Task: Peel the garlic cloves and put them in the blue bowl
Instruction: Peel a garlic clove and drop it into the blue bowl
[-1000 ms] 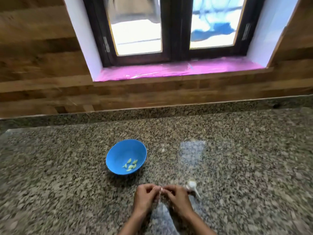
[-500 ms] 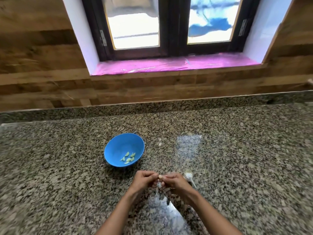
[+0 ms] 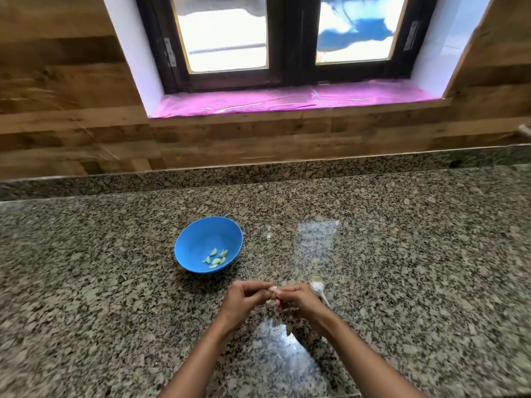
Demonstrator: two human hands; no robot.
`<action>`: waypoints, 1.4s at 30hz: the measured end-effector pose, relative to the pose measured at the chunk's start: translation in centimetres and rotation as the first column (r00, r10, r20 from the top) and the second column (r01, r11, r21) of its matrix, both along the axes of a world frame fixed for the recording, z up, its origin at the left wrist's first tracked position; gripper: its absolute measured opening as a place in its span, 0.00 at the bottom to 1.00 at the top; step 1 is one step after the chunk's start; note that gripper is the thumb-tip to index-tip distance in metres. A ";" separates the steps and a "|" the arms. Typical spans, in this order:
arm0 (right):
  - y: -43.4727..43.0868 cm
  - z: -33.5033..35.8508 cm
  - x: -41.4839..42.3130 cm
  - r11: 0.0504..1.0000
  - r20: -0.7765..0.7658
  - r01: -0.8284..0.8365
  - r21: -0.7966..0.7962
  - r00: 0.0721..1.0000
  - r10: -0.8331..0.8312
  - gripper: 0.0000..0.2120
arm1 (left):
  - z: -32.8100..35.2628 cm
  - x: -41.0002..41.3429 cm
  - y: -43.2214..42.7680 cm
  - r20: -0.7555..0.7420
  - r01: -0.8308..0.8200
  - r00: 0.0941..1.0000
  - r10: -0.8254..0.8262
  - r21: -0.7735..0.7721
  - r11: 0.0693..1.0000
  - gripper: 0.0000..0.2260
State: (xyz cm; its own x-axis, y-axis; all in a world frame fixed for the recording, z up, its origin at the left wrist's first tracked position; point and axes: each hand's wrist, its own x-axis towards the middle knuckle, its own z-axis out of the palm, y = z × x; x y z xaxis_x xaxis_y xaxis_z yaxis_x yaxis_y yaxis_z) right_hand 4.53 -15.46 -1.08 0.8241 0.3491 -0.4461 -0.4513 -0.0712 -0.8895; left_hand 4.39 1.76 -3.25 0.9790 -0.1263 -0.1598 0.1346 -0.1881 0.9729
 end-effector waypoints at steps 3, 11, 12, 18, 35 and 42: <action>-0.1 0.2 -0.2 0.997 0.081 -0.030 -0.073 0.996 0.036 0.13 | -0.1 -0.2 -0.3 -0.055 -0.010 0.998 0.008 -0.048 0.999 0.14; 0.6 -1.4 -0.7 0.981 0.134 0.139 -0.133 0.984 -0.121 0.10 | 0.3 -0.7 -1.0 -0.260 -0.305 0.942 0.211 -0.407 0.861 0.09; 0.5 -1.6 -0.8 0.976 0.138 0.164 -0.143 0.980 -0.144 0.09 | 0.2 -0.9 -0.9 -0.241 -0.271 0.951 0.192 -0.357 0.894 0.10; 1.2 -1.4 -1.3 0.982 -0.064 0.187 -0.035 0.980 -0.189 0.12 | -1.1 -1.9 -1.2 0.068 -0.094 0.994 0.079 0.258 0.962 0.06; 1.2 -2.6 -1.3 0.970 0.021 0.199 -0.140 0.980 -0.198 0.02 | -1.2 -2.9 -1.2 -0.022 -0.142 0.989 0.144 0.072 0.987 0.06; 1.9 -2.2 -1.3 0.950 0.142 0.261 -0.174 0.961 -0.238 0.03 | -0.5 -3.2 -1.6 -0.394 -0.438 0.881 0.263 -0.466 0.769 0.06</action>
